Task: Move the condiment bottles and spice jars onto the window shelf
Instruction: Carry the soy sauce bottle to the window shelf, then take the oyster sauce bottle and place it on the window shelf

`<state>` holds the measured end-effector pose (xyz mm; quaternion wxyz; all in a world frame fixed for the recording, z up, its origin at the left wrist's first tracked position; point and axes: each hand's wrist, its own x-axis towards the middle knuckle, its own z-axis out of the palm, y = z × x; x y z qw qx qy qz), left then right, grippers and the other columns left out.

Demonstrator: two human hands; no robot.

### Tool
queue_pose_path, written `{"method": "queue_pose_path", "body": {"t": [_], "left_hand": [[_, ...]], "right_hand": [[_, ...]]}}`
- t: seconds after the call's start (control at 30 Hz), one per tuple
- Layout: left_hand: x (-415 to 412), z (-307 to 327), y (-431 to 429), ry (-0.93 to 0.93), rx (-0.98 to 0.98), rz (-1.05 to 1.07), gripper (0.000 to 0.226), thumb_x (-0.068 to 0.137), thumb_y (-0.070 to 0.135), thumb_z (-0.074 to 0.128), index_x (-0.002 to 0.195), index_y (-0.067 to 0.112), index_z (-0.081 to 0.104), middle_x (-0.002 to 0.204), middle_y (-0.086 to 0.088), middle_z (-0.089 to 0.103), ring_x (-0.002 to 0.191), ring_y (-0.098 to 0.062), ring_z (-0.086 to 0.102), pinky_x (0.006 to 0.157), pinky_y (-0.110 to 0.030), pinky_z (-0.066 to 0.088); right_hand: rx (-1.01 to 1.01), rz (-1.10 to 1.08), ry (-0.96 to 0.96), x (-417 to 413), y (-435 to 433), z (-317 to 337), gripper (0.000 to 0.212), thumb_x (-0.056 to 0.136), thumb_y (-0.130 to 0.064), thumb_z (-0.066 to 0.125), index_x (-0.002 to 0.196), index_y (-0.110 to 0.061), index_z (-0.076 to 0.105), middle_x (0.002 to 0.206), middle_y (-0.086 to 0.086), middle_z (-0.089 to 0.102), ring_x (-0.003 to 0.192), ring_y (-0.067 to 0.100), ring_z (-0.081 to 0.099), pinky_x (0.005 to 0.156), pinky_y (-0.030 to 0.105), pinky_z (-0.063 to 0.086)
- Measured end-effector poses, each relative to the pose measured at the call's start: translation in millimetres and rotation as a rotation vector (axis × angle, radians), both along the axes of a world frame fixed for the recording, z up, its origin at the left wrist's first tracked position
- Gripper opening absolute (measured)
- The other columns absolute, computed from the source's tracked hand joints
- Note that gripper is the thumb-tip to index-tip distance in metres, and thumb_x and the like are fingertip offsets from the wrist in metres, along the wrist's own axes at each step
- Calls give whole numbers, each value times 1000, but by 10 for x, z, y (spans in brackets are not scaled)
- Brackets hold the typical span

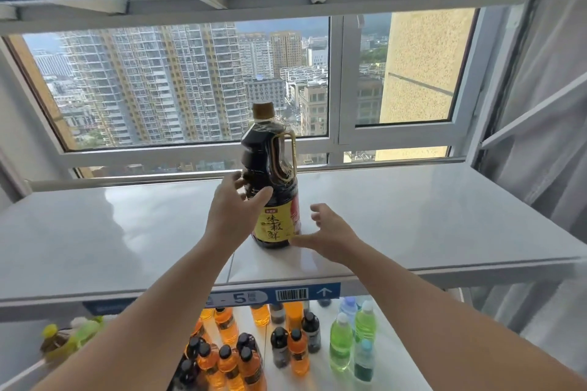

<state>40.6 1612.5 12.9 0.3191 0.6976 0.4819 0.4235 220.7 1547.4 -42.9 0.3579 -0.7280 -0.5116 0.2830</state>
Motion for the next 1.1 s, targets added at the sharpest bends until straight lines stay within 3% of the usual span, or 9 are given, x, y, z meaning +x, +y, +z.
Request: {"method": "queue_pose_path", "body": {"t": [0.1,0.2,0.27,0.4,0.57,0.67,0.83,1.0,1.1], "left_hand": [[-24,-130,-194,50,-8,17,51,93,33,71,138,18,52,135,1,61,108,-16,62,68,-18,44],[-14,-222,-466,128,-8,-17,47,96,30,68,139,15,55,133,0,64,106,-14,61,73,-18,45],[4,-275,-666,203,-11,-62,44,97,30,67,137,15,58,122,5,67,100,-11,62,80,-22,46],[60,-392,-1058,278,-26,-157,25,97,33,66,121,23,67,100,16,70,87,3,64,66,-12,43],[202,-485,-1538,217,-120,-322,17,95,32,70,111,26,72,91,8,77,85,-4,71,70,-21,53],[305,-495,-1787,212,-134,-417,17,93,31,73,108,24,74,88,6,78,82,-9,72,71,-28,55],[366,-580,-2325,297,-72,-631,13,93,33,72,105,34,72,91,16,76,76,5,68,60,-17,46],[374,-770,-3046,396,-44,-900,21,90,31,75,111,31,71,99,18,75,91,3,70,85,-24,56],[427,-769,-3582,459,47,-1026,23,90,35,74,112,34,69,104,22,72,96,4,68,79,-16,50]], "right_hand": [[50,-8,-16,75,-250,-71,82,81,-39,84,148,-15,43,148,5,53,131,21,53,101,32,48],[95,-33,-6,138,-524,-139,69,84,-40,80,142,-16,50,137,3,60,121,16,56,99,30,48],[125,-59,14,184,-727,-183,63,86,-39,79,138,-15,53,129,0,62,114,12,57,93,26,45],[163,-103,36,289,-1201,-284,52,87,-38,76,132,-17,58,121,-6,63,110,9,58,88,21,44],[178,-223,-9,330,-1984,-356,43,84,-41,76,121,-23,62,114,-9,64,106,8,60,81,14,44],[174,-322,-80,273,-2487,-356,46,84,-44,76,124,-24,61,115,-10,64,105,8,60,84,19,43],[145,-505,-100,18,-3438,-368,54,88,-50,71,135,-30,55,124,-15,60,111,3,57,88,18,44],[57,-656,-148,-372,-4455,-423,60,86,-54,67,140,-33,53,126,-19,57,115,3,56,99,30,47],[-8,-761,-211,-582,-5107,-347,64,86,-55,68,144,-32,51,133,-15,56,124,6,53,105,34,47]]}}
